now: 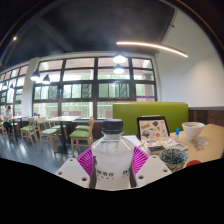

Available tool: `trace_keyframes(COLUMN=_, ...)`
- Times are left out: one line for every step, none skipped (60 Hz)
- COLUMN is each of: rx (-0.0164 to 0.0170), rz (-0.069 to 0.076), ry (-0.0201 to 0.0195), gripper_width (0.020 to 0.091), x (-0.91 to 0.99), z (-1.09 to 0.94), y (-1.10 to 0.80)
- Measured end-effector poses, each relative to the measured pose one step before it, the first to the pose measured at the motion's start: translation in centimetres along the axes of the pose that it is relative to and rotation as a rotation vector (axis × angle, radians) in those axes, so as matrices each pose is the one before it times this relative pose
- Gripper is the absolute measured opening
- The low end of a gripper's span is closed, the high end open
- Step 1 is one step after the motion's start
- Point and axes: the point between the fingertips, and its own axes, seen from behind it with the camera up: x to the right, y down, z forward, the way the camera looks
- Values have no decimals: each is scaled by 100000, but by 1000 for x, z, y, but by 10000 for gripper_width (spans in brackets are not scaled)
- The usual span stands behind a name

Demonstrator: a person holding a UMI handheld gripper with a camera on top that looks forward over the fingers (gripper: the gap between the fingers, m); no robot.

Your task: Pour water

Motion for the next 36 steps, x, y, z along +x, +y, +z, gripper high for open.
trace_keyframes(rx=-129, rz=314, ry=115, gripper_width=452, x=54, z=32, y=63)
trace_keyframes(rx=169, rz=327, ry=258, gripper_width=451, x=90, z=8, y=-31)
trace_keyframes(rx=49, rz=280, ry=110, gripper_width=452, x=46, z=4, y=-31)
trace_keyframes(rx=-303, rz=431, ry=-142, gripper_width=454, x=-29, z=43, y=11)
trace_keyframes(rx=-251, rz=488, ry=40, gripper_width=453, x=48, z=43, y=16)
trace_keyframes(rx=-94, rz=878, ry=-47, gripper_width=453, x=47, z=37, y=-56)
trace_keyframes(rx=-312, rz=1705, ry=-678, gripper_width=452, x=14, z=7, y=-26)
trace_keyframes(rx=-577, rz=2450, ry=-917, gripper_width=452, x=-104, z=81, y=5)
trace_keyframes(rx=-379, rz=3373, ry=-1280, gripper_width=451, x=581, z=526, y=119)
trace_keyframes(rx=-146, rz=4458, ry=-435, gripper_width=451, x=79, z=39, y=-248)
trace_keyframes(rx=135, rz=5201, ry=352, gripper_width=452, x=-1252, z=-1121, y=-642)
trace_keyframes(rx=637, rz=5863, ry=-1992, gripper_width=452, x=1345, z=1188, y=-303)
trace_keyframes(rx=588, rz=6200, ry=-1378, gripper_width=451, x=-128, z=24, y=-494)
trace_keyframes(rx=428, rz=6604, ry=-321, gripper_width=451, x=-1518, z=-1180, y=-639)
trace_keyframes(rx=414, rz=7004, ry=-1489, gripper_width=452, x=-111, z=-6, y=-481)
trace_keyframes(rx=203, rz=7048, ry=-1467, gripper_width=451, x=-146, z=-50, y=-521)
trace_keyframes(rx=265, rz=7147, ry=-1504, gripper_width=450, x=-169, z=-116, y=-554)
trace_keyframes(rx=378, rz=7212, ry=-1193, gripper_width=451, x=-120, z=-123, y=-664)
trace_keyframes(rx=1051, rz=7068, ry=-441, gripper_width=449, x=-537, z=33, y=-471)
trace_keyframes(rx=540, rz=6812, ry=-2126, gripper_width=452, x=751, z=264, y=-854)
trace_keyframes(rx=796, rz=6767, ry=-1227, gripper_width=450, x=-33, z=-30, y=-707)
trace_keyframes(rx=649, rz=6497, ry=-1304, gripper_width=450, x=-55, z=-20, y=-548)
trace_keyframes(rx=492, rz=6626, ry=-1270, gripper_width=449, x=-139, z=-95, y=-547)
trace_keyframes(rx=386, rz=6838, ry=-1089, gripper_width=452, x=-125, z=-92, y=-519)
trace_keyframes(rx=469, rz=6995, ry=-930, gripper_width=451, x=-100, z=-77, y=-492)
trace_keyframes(rx=708, rz=6997, ry=-933, gripper_width=453, x=-107, z=-58, y=-505)
trace_keyframes(rx=1097, rz=6892, ry=-1189, gripper_width=450, x=-98, z=-9, y=-566)
trace_keyframes(rx=852, rz=6957, ry=-902, gripper_width=451, x=-577, z=-585, y=-251)
trace_keyframes(rx=1085, rz=6767, ry=-1127, gripper_width=449, x=-167, z=-48, y=-479)
trace_keyframes(rx=2762, rz=6888, ry=167, gripper_width=448, x=-1333, z=-403, y=579)
trace_keyframes(rx=-418, rz=5915, ry=-2910, gripper_width=450, x=715, z=256, y=-1236)
trace_keyframes(rx=1184, rz=6442, ry=-1110, gripper_width=450, x=42, z=397, y=-622)
trace_keyframes(rx=863, rz=6014, ry=-667, gripper_width=452, x=142, z=163, y=-589)
trace_keyframes(rx=523, rz=5441, ry=52, gripper_width=454, x=189, z=125, y=-465)
trace_keyframes(rx=367, rz=4680, ry=456, gripper_width=454, x=272, z=233, y=-354)
trace_keyframes(rx=117, rz=4115, ry=532, gripper_width=454, x=237, z=217, y=-298)
